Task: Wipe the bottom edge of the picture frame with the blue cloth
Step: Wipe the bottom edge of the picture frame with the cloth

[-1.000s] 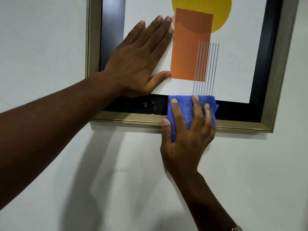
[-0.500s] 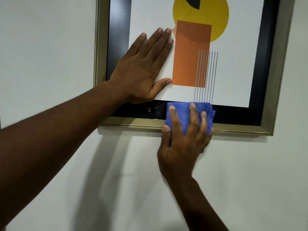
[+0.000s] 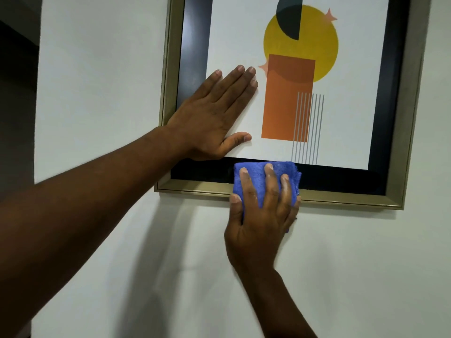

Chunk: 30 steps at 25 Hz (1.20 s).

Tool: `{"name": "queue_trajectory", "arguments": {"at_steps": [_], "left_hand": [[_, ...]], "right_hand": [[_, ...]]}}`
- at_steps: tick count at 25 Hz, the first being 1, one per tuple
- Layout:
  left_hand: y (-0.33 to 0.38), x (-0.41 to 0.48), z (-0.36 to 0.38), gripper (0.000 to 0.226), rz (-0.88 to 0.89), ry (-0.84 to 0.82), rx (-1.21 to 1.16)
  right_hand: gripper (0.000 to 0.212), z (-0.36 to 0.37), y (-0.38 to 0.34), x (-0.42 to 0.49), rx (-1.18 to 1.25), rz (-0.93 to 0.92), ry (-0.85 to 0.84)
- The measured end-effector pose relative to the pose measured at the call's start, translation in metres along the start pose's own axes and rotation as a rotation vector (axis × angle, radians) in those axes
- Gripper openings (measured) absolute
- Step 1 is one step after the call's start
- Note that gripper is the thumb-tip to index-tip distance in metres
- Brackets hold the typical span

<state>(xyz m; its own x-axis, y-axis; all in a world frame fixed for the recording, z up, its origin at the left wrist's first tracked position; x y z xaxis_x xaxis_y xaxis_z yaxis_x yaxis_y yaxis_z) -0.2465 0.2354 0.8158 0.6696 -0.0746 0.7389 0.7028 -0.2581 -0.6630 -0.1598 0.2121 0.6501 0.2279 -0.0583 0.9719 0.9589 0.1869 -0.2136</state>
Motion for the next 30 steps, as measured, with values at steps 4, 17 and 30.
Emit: {"name": "queue_trajectory", "arguments": {"at_steps": [4,17,30], "left_hand": [[0.001,0.0,0.002,0.089,-0.001,-0.014,-0.005],[-0.004,0.002,0.003,0.087,0.016,-0.115,-0.044],[-0.003,0.001,0.001,0.081,-0.033,-0.112,-0.069]], "right_hand": [[0.047,0.004,-0.014,-0.004,0.0,-0.076,-0.031],[0.045,-0.012,0.015,0.006,0.021,-0.125,-0.001],[0.029,0.005,-0.058,0.01,0.057,-0.002,-0.079]]}}
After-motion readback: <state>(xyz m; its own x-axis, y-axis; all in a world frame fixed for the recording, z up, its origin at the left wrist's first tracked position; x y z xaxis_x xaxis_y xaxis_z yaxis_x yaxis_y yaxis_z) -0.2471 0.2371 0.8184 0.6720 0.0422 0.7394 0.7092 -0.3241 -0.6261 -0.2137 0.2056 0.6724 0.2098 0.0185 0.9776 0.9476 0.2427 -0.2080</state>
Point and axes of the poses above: each hand's wrist, its own x-axis towards the middle knuckle, its own z-axis out of the palm, y = z × x, the point moved 9 cm from there along x, towards the middle knuckle, and after that the axes turned 4 degrees about y, right-handed, at the moved point
